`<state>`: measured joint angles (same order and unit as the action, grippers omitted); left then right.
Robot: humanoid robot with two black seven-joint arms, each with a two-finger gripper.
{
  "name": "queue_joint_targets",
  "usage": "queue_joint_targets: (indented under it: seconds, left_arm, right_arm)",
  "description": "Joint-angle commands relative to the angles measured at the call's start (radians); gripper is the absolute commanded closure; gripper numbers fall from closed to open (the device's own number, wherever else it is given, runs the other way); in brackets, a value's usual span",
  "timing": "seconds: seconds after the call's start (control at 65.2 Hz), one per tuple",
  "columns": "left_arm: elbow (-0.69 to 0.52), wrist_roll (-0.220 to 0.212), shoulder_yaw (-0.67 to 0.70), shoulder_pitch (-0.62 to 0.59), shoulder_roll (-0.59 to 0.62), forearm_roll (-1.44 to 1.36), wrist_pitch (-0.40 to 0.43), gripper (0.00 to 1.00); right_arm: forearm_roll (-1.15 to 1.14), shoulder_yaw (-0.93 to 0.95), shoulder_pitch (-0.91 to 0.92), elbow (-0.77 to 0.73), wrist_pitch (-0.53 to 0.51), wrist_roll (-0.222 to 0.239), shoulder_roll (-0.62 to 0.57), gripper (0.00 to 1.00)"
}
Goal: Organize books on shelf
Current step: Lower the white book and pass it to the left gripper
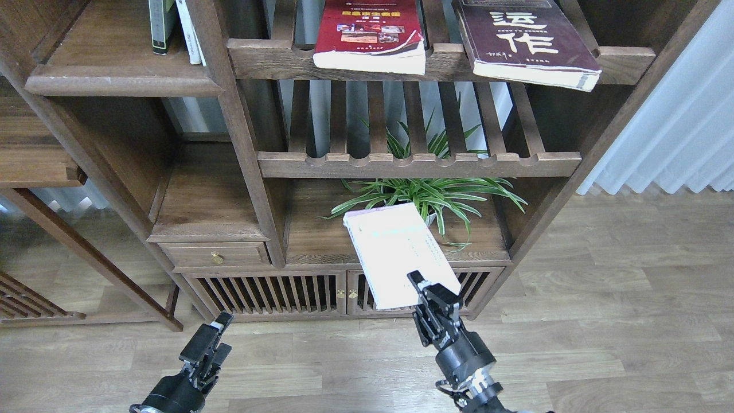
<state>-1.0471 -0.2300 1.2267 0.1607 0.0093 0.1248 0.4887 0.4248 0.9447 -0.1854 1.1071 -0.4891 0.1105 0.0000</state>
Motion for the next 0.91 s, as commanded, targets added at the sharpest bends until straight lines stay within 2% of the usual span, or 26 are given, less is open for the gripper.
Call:
queue_joint_targets:
  seconds: [0.0, 0.092, 0.338, 0.568, 0.89]
  left_arm:
    - [-0.02, -0.002, -0.101, -0.001, 0.07, 0.065, 0.0, 0.0]
    - [-0.025, 0.001, -0.188, -0.003, 0.133, 0.124, 0.0, 0.01]
    - [-0.059, 0.015, -0.277, -0.007, 0.179, 0.205, 0.0, 0.06]
    - [-0.068, 0.061, -0.306, -0.01, 0.169, 0.203, 0.0, 0.08]
    - [-0.057, 0.061, -0.386, -0.024, 0.164, 0.197, 0.0, 0.1]
  right_arm:
    - [0.0, -0.067, -0.003, -0.003, 0.0, 0.003, 0.0, 0.95]
    - [-0.003, -0.119, -0.003, -0.007, 0.0, 0.001, 0.0, 0.95]
    - [-0.012, -0.164, -0.003, -0.041, 0.0, 0.005, 0.0, 0.95]
    - [-0.012, -0.201, -0.017, -0.053, 0.0, 0.029, 0.0, 0.95]
    - [-0.014, -0.231, -0.049, -0.066, 0.0, 0.066, 0.0, 0.95]
